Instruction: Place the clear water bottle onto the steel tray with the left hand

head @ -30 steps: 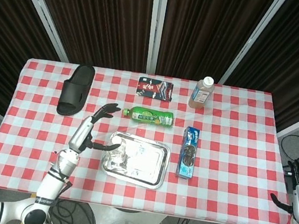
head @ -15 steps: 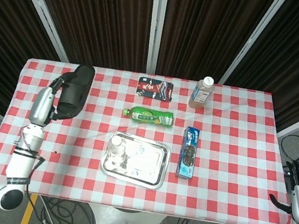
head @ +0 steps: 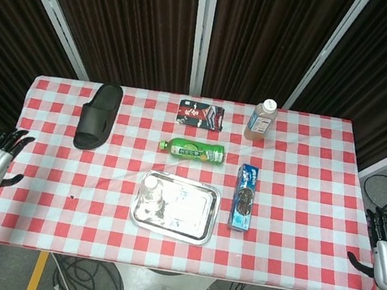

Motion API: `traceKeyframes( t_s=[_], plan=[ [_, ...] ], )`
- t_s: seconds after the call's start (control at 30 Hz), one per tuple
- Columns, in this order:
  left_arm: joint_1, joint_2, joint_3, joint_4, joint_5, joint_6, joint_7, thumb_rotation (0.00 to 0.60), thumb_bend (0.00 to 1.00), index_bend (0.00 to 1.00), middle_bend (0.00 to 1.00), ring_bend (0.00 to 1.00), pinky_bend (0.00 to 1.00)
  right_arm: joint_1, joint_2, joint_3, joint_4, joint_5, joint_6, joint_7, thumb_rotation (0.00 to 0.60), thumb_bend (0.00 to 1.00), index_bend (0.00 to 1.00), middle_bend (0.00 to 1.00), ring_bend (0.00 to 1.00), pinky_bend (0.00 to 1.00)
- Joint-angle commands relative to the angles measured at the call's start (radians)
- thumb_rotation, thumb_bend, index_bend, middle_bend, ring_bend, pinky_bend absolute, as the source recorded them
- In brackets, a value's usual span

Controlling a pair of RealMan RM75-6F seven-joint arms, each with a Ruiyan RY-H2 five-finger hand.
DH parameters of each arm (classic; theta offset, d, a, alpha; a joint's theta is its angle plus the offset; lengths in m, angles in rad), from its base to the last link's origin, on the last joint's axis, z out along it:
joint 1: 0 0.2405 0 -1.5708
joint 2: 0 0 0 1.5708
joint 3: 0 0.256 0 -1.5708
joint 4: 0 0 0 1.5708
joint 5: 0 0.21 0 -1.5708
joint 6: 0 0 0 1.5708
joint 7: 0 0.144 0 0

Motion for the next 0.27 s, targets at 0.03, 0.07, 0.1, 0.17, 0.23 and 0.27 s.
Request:
traceKeyframes(
  t_s=[0.03, 0.07, 0.1, 0.17, 0.23, 0.27],
  plan=[
    [0.025, 0.003, 0.020, -0.003, -0.001, 0.012, 0.055, 0.600, 0.05, 0.27, 0.26, 0.17, 0.21, 0.001, -0.003, -0.002, 0.003, -0.002, -0.002, -0.003, 0.600, 0.11, 0.00, 0.00, 0.00, 0.00],
    [0.029, 0.004, 0.022, -0.008, -0.005, 0.010, 0.066, 0.600, 0.05, 0.26, 0.26, 0.17, 0.21, 0.002, -0.004, -0.002, 0.004, -0.002, -0.003, -0.005, 0.600, 0.11, 0.00, 0.00, 0.00, 0.00],
    [0.035, 0.007, 0.026, -0.012, -0.009, 0.011, 0.071, 0.600, 0.05, 0.26, 0.26, 0.17, 0.21, 0.002, -0.004, -0.002, 0.006, -0.001, -0.004, -0.005, 0.600, 0.11, 0.00, 0.00, 0.00, 0.00],
    [0.048, 0.017, 0.035, -0.023, -0.013, 0.015, 0.071, 0.600, 0.04, 0.26, 0.26, 0.17, 0.21, 0.002, -0.006, -0.001, 0.008, -0.001, -0.005, -0.003, 0.600, 0.11, 0.00, 0.00, 0.00, 0.00],
    [0.061, 0.024, 0.046, -0.025, -0.012, 0.021, 0.065, 0.600, 0.04, 0.26, 0.26, 0.17, 0.21, 0.002, -0.006, -0.003, 0.010, -0.002, -0.004, -0.002, 0.600, 0.11, 0.00, 0.00, 0.00, 0.00],
    [0.066, 0.024, 0.050, -0.022, -0.010, 0.024, 0.061, 0.600, 0.04, 0.26, 0.26, 0.17, 0.21, 0.002, -0.007, -0.003, 0.010, -0.003, -0.005, -0.001, 0.600, 0.11, 0.00, 0.00, 0.00, 0.00]
  ],
)
